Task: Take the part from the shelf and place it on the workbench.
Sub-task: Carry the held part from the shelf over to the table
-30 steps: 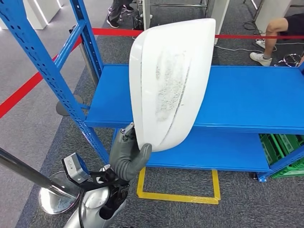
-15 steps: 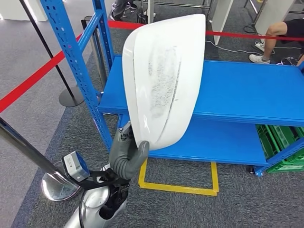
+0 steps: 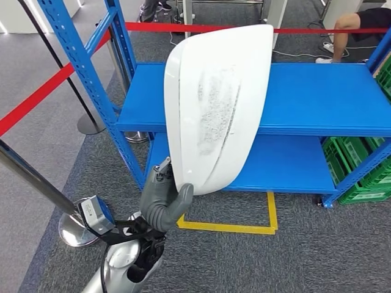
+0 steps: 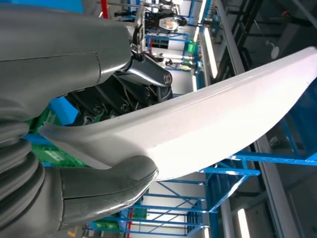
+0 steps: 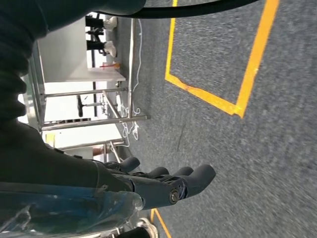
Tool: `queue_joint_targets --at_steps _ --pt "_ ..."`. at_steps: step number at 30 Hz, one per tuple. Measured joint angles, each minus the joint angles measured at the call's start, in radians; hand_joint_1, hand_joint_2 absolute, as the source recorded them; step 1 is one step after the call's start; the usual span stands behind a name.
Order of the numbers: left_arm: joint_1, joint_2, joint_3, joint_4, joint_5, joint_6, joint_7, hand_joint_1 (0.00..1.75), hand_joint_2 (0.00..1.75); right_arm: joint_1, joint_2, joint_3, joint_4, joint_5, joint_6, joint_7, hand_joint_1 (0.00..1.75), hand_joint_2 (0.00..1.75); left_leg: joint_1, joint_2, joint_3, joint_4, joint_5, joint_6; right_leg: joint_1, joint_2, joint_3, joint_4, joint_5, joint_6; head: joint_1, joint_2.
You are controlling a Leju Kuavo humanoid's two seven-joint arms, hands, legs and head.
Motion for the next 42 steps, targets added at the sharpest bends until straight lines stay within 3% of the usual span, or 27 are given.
queue_joint_targets --at_steps 1,2,3,5,7,8,10,11,13,15,16,17,18,20,22,23,25,27,30,31,32,33,34,36,38,40,42 --pt "0.000 0.000 0.000 0.000 0.000 0.000 0.000 1.75 1.75 0.001 0.000 0.000 0.000 0.000 -0.001 -0.003 0.00 1.75 0.000 0.000 -0.002 0.042 -0.008 0.000 0.001 -0.001 -0.015 0.000 0.012 0.000 0.000 0.000" --pt "0.000 0.000 0.000 0.000 0.001 0.000 0.000 1.75 1.75 0.001 0.000 0.000 0.000 0.001 -0.002 -0.007 0.00 1.75 0.000 0.000 0.010 0.053 0.006 0.001 0.002 -0.002 -0.031 0.001 0.023 0.001 0.000 0.000" --pt "0.000 0.000 0.000 0.000 0.001 0.000 0.000 1.75 1.75 0.001 0.000 0.000 0.000 0.002 -0.003 -0.011 0.00 1.75 0.000 0.000 0.039 0.031 0.031 0.005 0.003 -0.002 -0.046 0.001 0.035 0.002 0.000 0.000" --pt "-0.001 -0.001 0.000 0.000 0.001 0.000 0.000 1.75 1.75 0.000 0.000 0.000 0.000 0.003 -0.006 -0.017 0.00 1.75 -0.003 0.000 0.140 -0.088 0.065 0.016 0.006 -0.001 -0.069 0.002 0.056 0.006 0.000 0.000" --pt "-0.005 -0.002 -0.001 0.000 0.001 0.000 0.000 1.75 1.75 -0.001 0.000 0.000 0.000 0.005 -0.008 -0.020 0.00 1.75 -0.007 -0.001 0.229 -0.214 0.053 0.027 0.008 -0.001 -0.084 0.003 0.077 0.015 0.001 0.000" --pt "-0.006 -0.002 -0.001 0.000 0.001 0.000 0.000 1.75 1.75 -0.001 0.000 0.000 0.000 0.005 -0.010 -0.022 0.00 1.75 -0.010 -0.001 0.247 -0.248 0.046 0.033 0.008 -0.001 -0.090 0.001 0.088 0.020 0.001 0.000" --pt "-0.005 -0.002 -0.001 0.000 0.001 0.000 0.000 1.75 1.75 0.002 0.000 0.000 0.000 0.005 -0.011 -0.023 0.00 1.75 -0.011 -0.002 0.234 -0.263 0.058 0.044 0.004 -0.003 -0.101 -0.006 0.109 0.032 0.000 0.000" --pt "-0.003 -0.002 -0.001 0.000 0.002 0.000 0.000 1.75 1.75 0.005 0.000 0.000 0.000 0.005 -0.012 -0.023 0.00 1.75 -0.011 -0.001 0.224 -0.264 0.070 0.051 0.003 -0.002 -0.109 -0.001 0.099 0.037 0.000 0.000" --pt "-0.003 -0.003 -0.001 0.000 0.002 0.000 0.000 1.75 1.75 0.009 0.000 0.000 0.000 0.005 -0.012 -0.025 0.00 1.75 -0.007 0.000 0.200 -0.266 0.095 0.062 0.000 -0.001 -0.136 0.066 0.023 0.048 0.004 0.000" --pt "-0.002 -0.002 -0.001 0.001 0.002 0.000 0.000 1.75 1.75 0.009 0.000 0.000 0.000 0.006 -0.013 -0.032 0.00 1.75 -0.007 0.002 0.174 -0.264 0.118 0.065 -0.001 -0.001 -0.166 0.202 -0.075 0.056 0.008 0.000" --pt "-0.002 -0.002 -0.001 0.001 0.002 0.000 0.000 1.75 1.75 0.008 0.000 0.000 0.000 0.007 -0.013 -0.035 0.00 1.75 -0.007 0.003 0.160 -0.264 0.129 0.064 -0.001 -0.001 -0.173 0.259 -0.096 0.059 0.008 0.000" --pt "-0.002 -0.002 -0.001 0.002 0.002 0.000 0.000 1.75 1.75 0.007 0.000 0.000 0.000 0.007 -0.013 -0.038 0.00 1.75 -0.007 0.004 0.145 -0.262 0.141 0.062 -0.002 -0.001 -0.166 0.290 -0.093 0.061 0.008 0.000" --pt "-0.002 -0.002 -0.001 0.002 0.002 0.000 0.000 1.75 1.75 0.007 0.000 0.000 0.000 0.008 -0.013 -0.040 0.00 1.75 -0.006 0.004 0.129 -0.259 0.151 0.060 -0.002 -0.001 -0.141 0.285 -0.073 0.062 0.008 0.000" --pt "-0.001 -0.002 -0.001 0.003 0.002 0.000 0.000 1.75 1.75 0.005 0.000 0.000 0.000 0.009 -0.013 -0.045 0.00 1.75 -0.003 0.003 0.098 -0.249 0.170 0.051 -0.005 -0.001 -0.048 0.182 -0.034 0.067 0.008 0.000" --pt "-0.001 -0.002 0.000 0.003 0.002 0.000 0.000 1.75 1.75 -0.001 0.000 0.001 0.000 0.012 -0.014 -0.051 0.00 1.75 -0.003 0.002 0.076 -0.237 0.185 0.039 -0.004 0.004 0.038 0.053 -0.050 0.061 0.008 0.000" --pt "-0.002 -0.002 0.000 0.003 0.002 0.000 0.000 1.75 1.75 -0.003 0.000 0.002 0.000 0.014 -0.014 -0.055 0.00 1.75 -0.004 0.002 0.071 -0.234 0.193 0.033 -0.002 0.006 0.056 0.019 -0.064 0.053 0.007 0.000" --pt "-0.003 -0.001 0.000 0.003 0.002 0.001 0.000 1.75 1.75 -0.002 0.000 0.003 0.000 0.021 -0.014 -0.069 0.00 1.75 -0.005 0.002 0.064 -0.233 0.207 0.024 -0.001 0.008 0.050 0.013 -0.060 0.031 0.005 0.000" --pt "-0.002 0.000 0.000 0.004 0.001 0.004 0.000 1.75 1.75 0.000 0.000 0.006 0.000 0.031 -0.010 -0.087 0.00 1.75 -0.004 0.002 0.049 -0.208 0.173 0.014 -0.001 0.006 0.032 0.017 -0.041 0.013 0.003 0.000" --pt "-0.001 0.002 0.000 0.004 0.000 0.006 0.000 1.75 1.75 0.002 0.000 0.010 0.000 0.041 -0.003 -0.106 0.00 1.75 -0.003 0.002 0.004 -0.046 0.029 0.005 0.000 0.004 -0.008 0.017 -0.007 -0.002 -0.001 0.000" --pt "0.000 0.002 0.000 0.004 0.000 0.007 0.000 1.75 1.75 0.003 0.000 0.011 0.000 0.042 -0.001 -0.110 0.00 1.75 -0.003 0.002 -0.006 0.011 0.001 0.006 0.002 0.004 -0.023 0.017 0.005 -0.003 -0.002 0.000" --pt "0.001 0.003 0.001 0.004 0.001 0.007 0.000 1.75 1.75 0.003 0.000 0.012 0.000 0.043 0.000 -0.112 0.00 1.75 -0.004 0.002 -0.005 0.045 -0.005 0.009 0.005 0.003 -0.038 0.017 0.016 -0.004 -0.002 0.000" --pt "0.002 0.003 0.001 0.004 0.001 0.008 0.000 1.75 1.75 0.004 0.000 0.012 0.000 0.043 0.001 -0.114 0.00 1.75 -0.005 0.002 0.010 0.049 0.009 0.015 0.008 0.002 -0.052 0.018 0.026 -0.005 -0.002 0.000" --pt "0.002 0.003 0.001 0.004 0.001 0.008 0.000 1.75 1.75 0.004 0.000 0.013 0.000 0.044 0.001 -0.116 0.00 1.75 -0.009 0.002 0.042 0.019 0.033 0.025 0.012 0.002 -0.066 0.018 0.038 -0.006 -0.002 0.000" --pt "0.002 0.002 0.001 0.004 0.001 0.008 0.000 1.75 1.75 0.004 0.001 0.017 0.000 0.045 0.001 -0.120 0.00 1.75 -0.023 0.003 0.144 -0.107 0.060 0.052 0.018 0.002 -0.088 0.018 0.058 -0.006 -0.002 0.000" --pt "0.000 0.000 0.001 0.003 0.000 0.008 -0.001 1.75 1.75 0.004 0.002 0.021 0.000 0.046 0.002 -0.125 0.00 1.75 -0.035 0.003 0.223 -0.223 0.051 0.067 0.020 0.001 -0.102 0.015 0.079 -0.001 -0.002 0.000" --pt "0.001 0.000 0.002 0.002 0.000 0.010 -0.004 1.75 1.75 0.005 0.003 0.022 0.000 0.048 0.003 -0.129 0.00 1.75 -0.036 0.003 0.232 -0.263 0.054 0.066 0.020 -0.002 -0.110 0.005 0.100 0.008 -0.003 0.000" --pt "0.004 0.000 0.004 0.002 0.000 0.014 -0.011 1.75 1.75 0.008 0.003 0.025 0.000 0.050 0.004 -0.132 0.00 1.75 -0.031 0.003 0.221 -0.271 0.075 0.070 0.019 0.000 -0.124 0.016 0.090 0.019 -0.002 0.000"
